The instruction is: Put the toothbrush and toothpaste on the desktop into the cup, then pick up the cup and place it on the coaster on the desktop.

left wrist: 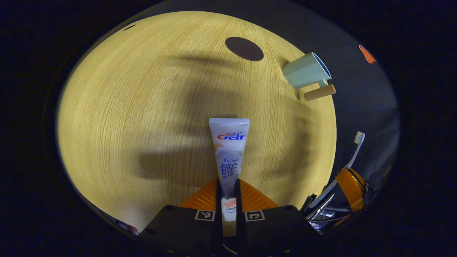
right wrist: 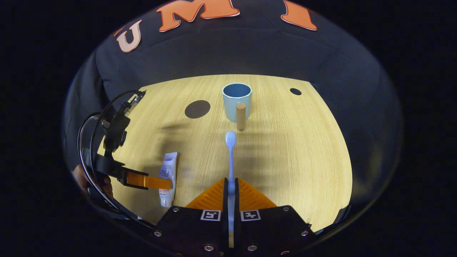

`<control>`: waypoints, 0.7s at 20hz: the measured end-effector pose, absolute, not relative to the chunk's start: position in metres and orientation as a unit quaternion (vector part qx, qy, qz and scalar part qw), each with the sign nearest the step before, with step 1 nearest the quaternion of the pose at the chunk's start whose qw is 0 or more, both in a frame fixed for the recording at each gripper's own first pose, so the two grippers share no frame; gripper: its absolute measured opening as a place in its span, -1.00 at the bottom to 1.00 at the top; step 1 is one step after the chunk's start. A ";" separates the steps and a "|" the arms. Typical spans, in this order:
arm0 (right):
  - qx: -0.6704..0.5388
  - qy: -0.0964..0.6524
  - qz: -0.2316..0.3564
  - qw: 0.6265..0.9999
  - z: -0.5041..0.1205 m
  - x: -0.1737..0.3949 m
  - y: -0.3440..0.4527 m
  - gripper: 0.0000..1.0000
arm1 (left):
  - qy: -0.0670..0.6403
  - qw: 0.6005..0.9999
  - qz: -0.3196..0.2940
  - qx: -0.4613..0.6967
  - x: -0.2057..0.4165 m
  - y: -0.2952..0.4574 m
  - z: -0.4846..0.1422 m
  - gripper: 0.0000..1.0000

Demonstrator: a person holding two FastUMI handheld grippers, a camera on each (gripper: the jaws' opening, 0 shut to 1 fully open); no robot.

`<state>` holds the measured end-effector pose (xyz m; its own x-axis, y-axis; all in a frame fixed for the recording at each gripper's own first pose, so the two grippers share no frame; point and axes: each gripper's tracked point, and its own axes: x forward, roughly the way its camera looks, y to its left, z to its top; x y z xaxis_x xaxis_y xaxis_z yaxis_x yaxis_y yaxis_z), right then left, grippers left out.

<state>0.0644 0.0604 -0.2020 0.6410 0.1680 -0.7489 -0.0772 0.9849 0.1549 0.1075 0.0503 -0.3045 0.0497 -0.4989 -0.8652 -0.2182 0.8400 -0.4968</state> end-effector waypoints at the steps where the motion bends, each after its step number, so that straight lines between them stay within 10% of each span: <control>1: 0.051 0.421 0.066 0.903 -0.203 0.067 0.062 -0.88 | 0.683 0.672 -0.106 -0.264 0.114 0.050 -0.306 -0.68; 7: 0.047 0.422 0.041 0.904 -0.201 0.075 0.065 -0.88 | 0.702 0.668 -0.125 -0.210 0.149 0.054 -0.314 -0.46; 14: 0.055 0.381 0.031 0.922 -0.175 0.103 0.063 -0.88 | 0.685 0.689 -0.163 -0.168 0.132 0.010 -0.306 -0.79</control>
<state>0.1030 0.0635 -0.1746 0.7075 0.0985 -0.6998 -0.0153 0.9921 0.1242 0.1317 0.0099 -0.3059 0.0070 -0.4559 -0.8900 -0.0056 0.8900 -0.4559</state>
